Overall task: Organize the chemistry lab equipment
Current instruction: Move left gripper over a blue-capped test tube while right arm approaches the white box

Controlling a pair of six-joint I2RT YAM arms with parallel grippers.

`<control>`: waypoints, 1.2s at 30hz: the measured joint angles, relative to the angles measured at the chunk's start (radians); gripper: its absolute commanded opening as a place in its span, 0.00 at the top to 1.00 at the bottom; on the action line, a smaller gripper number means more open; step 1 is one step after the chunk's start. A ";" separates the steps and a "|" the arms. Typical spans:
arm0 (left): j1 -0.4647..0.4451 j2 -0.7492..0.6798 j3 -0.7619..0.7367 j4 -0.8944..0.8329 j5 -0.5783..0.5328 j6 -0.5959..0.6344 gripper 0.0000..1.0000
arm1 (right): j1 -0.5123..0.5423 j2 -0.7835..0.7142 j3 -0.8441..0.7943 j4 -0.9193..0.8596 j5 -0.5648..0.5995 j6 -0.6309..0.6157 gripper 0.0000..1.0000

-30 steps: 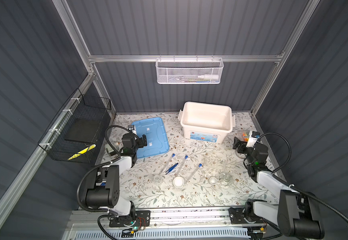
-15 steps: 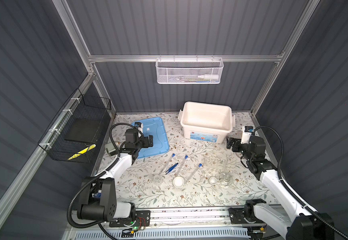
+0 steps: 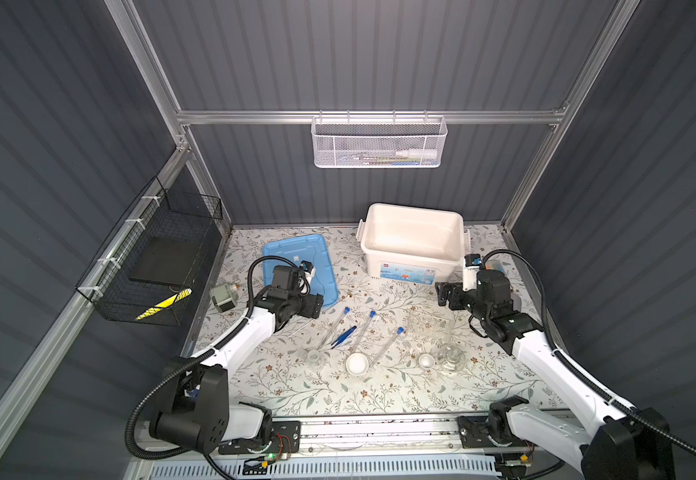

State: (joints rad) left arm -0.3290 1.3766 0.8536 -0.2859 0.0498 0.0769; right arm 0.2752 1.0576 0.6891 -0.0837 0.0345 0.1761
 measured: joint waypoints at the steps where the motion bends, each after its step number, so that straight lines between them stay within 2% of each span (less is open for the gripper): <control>1: -0.008 0.009 0.006 -0.011 0.000 0.005 0.21 | 0.003 0.000 0.000 0.000 0.000 0.000 0.04; 9: -0.072 0.122 0.050 -0.082 0.007 0.045 0.31 | 0.022 0.029 0.003 -0.003 -0.002 0.000 0.04; 15: -0.114 0.175 0.054 -0.117 -0.008 0.055 0.32 | 0.032 0.066 0.037 -0.023 -0.001 0.000 0.04; 21: -0.158 0.236 0.089 -0.141 -0.037 0.068 0.40 | 0.043 0.119 0.056 -0.044 0.015 0.000 0.06; 36: -0.214 0.304 0.126 -0.159 -0.110 0.071 0.50 | 0.048 0.145 0.059 -0.066 0.043 0.004 0.06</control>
State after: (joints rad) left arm -0.5434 1.6810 0.9794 -0.4446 -0.0605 0.1478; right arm 0.3237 1.2030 0.7483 -0.1493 0.0776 0.1799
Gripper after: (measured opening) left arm 0.510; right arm 0.943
